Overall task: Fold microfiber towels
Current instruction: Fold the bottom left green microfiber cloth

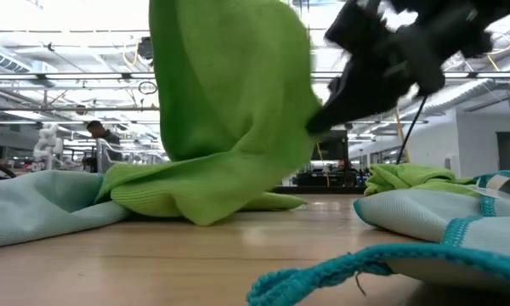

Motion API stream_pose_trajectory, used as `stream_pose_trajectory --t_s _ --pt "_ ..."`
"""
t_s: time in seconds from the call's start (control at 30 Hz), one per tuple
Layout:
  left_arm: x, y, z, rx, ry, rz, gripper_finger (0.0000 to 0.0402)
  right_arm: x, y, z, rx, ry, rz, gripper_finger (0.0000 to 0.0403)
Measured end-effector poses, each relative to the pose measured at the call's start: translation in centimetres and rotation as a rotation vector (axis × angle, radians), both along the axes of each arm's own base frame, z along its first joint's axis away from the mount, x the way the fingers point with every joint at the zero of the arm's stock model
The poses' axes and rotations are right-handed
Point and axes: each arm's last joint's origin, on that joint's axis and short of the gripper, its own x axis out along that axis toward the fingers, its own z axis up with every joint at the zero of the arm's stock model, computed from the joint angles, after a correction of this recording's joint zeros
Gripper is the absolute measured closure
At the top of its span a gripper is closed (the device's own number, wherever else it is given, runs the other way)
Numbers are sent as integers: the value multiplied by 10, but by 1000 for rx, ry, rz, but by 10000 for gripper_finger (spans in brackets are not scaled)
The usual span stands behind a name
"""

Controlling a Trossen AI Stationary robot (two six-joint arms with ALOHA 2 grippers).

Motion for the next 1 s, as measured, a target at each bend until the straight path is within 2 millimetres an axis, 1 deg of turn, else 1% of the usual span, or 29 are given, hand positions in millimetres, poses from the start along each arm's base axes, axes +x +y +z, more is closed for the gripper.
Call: stream_pose_trajectory --t_s 0.2,0.33,0.43,0.53,0.63,0.73,0.8,0.83,0.9,1.0 --pt "0 0 0 1 2 0 387 -27 12 43 -66 -110 -21 396" --pt "-1 1 -1 18 22 -3 397 -47 17 66 -76 -173 -19 398" --pt "-2 2 -3 25 38 4 395 -61 22 77 -91 -201 -23 398" --pt "-1 3 -6 27 50 14 388 -71 27 83 -107 -221 -41 398" --pt "0 2 -6 14 36 11 388 -77 35 86 -120 -250 -45 398" --pt "4 -1 -2 13 1 -21 396 -79 43 93 -127 -314 -17 398" --pt "6 -6 6 45 -42 -78 397 -81 50 104 -151 -353 33 398" --pt "6 -9 11 71 -65 -112 395 -82 53 113 -162 -374 53 398" --pt "6 -13 26 111 -138 -165 390 -83 59 137 -176 -422 84 398" --pt "0 -13 52 168 -246 -219 392 -87 61 172 -182 -454 106 398"
